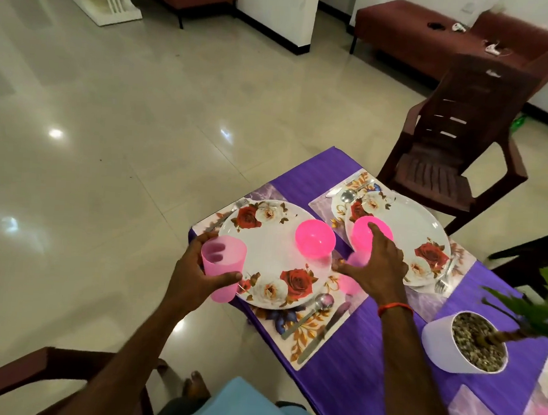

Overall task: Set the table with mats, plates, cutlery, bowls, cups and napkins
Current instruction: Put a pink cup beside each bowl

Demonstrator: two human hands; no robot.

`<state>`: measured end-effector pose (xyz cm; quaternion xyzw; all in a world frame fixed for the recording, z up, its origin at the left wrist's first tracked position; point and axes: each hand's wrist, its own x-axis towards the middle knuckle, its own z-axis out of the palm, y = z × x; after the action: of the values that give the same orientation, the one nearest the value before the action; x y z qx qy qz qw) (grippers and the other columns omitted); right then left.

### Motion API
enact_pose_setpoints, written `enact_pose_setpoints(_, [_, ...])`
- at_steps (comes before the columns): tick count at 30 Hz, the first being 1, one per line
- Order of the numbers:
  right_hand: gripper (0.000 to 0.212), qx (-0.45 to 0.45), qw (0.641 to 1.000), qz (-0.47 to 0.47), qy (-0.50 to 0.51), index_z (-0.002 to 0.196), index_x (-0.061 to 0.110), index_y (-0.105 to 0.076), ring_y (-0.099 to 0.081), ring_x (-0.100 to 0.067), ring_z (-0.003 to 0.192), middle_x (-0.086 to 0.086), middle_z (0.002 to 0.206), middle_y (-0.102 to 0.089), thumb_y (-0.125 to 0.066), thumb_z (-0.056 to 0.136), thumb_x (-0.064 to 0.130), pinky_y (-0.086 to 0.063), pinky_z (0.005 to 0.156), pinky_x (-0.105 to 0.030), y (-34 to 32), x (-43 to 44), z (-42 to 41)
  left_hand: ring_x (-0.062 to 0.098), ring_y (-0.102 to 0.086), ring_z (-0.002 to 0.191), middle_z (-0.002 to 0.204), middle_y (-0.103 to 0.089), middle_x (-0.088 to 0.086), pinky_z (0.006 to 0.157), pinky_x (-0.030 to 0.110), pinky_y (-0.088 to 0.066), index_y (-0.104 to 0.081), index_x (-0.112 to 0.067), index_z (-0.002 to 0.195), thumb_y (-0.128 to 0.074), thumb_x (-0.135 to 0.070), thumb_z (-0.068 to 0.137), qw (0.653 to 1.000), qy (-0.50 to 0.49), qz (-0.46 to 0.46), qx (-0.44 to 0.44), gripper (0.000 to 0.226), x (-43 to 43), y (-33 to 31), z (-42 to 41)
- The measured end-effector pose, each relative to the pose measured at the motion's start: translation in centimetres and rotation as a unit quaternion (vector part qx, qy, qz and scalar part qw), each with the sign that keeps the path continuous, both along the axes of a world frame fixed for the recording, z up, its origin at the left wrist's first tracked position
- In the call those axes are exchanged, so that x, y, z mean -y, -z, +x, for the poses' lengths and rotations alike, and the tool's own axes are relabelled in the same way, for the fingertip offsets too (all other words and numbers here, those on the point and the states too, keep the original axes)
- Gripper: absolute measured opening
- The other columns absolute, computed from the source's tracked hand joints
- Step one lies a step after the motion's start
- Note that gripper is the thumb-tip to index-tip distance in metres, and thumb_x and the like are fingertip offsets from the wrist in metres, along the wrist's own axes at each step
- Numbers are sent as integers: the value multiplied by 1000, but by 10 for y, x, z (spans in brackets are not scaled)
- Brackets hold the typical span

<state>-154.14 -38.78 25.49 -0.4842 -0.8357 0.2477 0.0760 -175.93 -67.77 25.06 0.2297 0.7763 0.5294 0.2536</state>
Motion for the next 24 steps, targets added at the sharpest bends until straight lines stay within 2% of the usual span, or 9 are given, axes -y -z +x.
enact_pose_setpoints(4, [97, -56, 997, 57, -21, 148, 28, -41, -35, -33, 140, -9, 153, -44, -80, 69, 66, -32, 111, -60, -28, 12, -50, 13, -66, 113, 129, -64, -11, 91, 42, -61, -49, -34, 137, -92, -61, 43, 1000, 11, 14, -5, 107, 0, -7, -36])
enact_pose_setpoints(7, [77, -103, 992, 47, -59, 139, 31, -50, -44, -31, 133, -6, 142, -54, -77, 75, 63, -37, 107, -54, -43, 36, -104, 12, -66, 112, 128, -65, -12, 90, 42, -61, -49, -36, 137, -94, -60, 44, 1000, 11, 23, -1, 107, 11, -9, -64])
enact_pose_setpoints(10, [74, -154, 977, -17, -143, 134, 31, -54, -56, -25, 120, -2, 128, -63, -78, 71, 63, -47, 99, -45, -53, 71, -161, 14, -66, 114, 129, -64, -13, 90, 45, -61, -48, -35, 139, -95, -59, 45, 1000, 7, 22, -9, 108, 27, -10, -88])
enact_pose_setpoints(13, [66, -156, 957, -91, -226, 133, 31, -57, -57, -16, 119, 2, 127, -63, -85, 75, 46, -46, 95, -24, -63, 120, -213, 14, -64, 116, 131, -63, -11, 90, 42, -61, -48, -32, 140, -95, -56, 46, 999, -1, 30, -21, 108, 41, -13, -109])
enact_pose_setpoints(16, [73, -112, 935, -118, -315, 140, 36, -50, -44, -10, 129, 8, 140, -54, -82, 76, 52, -41, 103, -30, -66, 169, -253, 10, -64, 115, 128, -65, -11, 85, 28, -60, -51, -31, 139, -99, -41, 50, 999, -9, 41, -13, 102, 52, -17, -128])
enact_pose_setpoints(18, [74, -107, 917, -124, -363, 140, 38, -49, -42, -7, 127, 15, 139, -53, -81, 76, 54, -40, 103, -29, -65, 193, -273, 6, -65, 111, 123, -67, -15, 82, 18, -55, -55, -31, 134, -95, -46, 50, 999, -14, 50, -13, 94, 58, -20, -139])
enact_pose_setpoints(20, [70, -122, 908, -122, -381, 137, 38, -51, -45, -3, 120, 20, 131, -54, -83, 76, 51, -39, 100, -22, -64, 209, -290, 7, -65, 109, 120, -68, -14, 83, 17, -52, -58, -26, 130, -89, -49, 50, 998, -22, 55, -13, 89, 63, -22, -150])
enact_pose_setpoints(22, [65, -130, 912, -114, -372, 134, 36, -54, -46, 0, 114, 22, 124, -53, -83, 78, 47, -37, 94, -15, -65, 218, -305, 9, -65, 111, 120, -68, -14, 86, 20, -52, -58, -23, 132, -93, -38, 52, 998, -33, 55, -12, 88, 67, -21, -162])
enact_pose_setpoints(24, [64, -136, 915, -117, -362, 134, 34, -54, -48, -2, 110, 21, 120, -53, -83, 78, 45, -40, 91, -17, -66, 223, -321, 6, -65, 111, 119, -69, -16, 85, 18, -52, -57, -26, 133, -95, -33, 52, 997, -47, 57, -8, 90, 71, -21, -173])
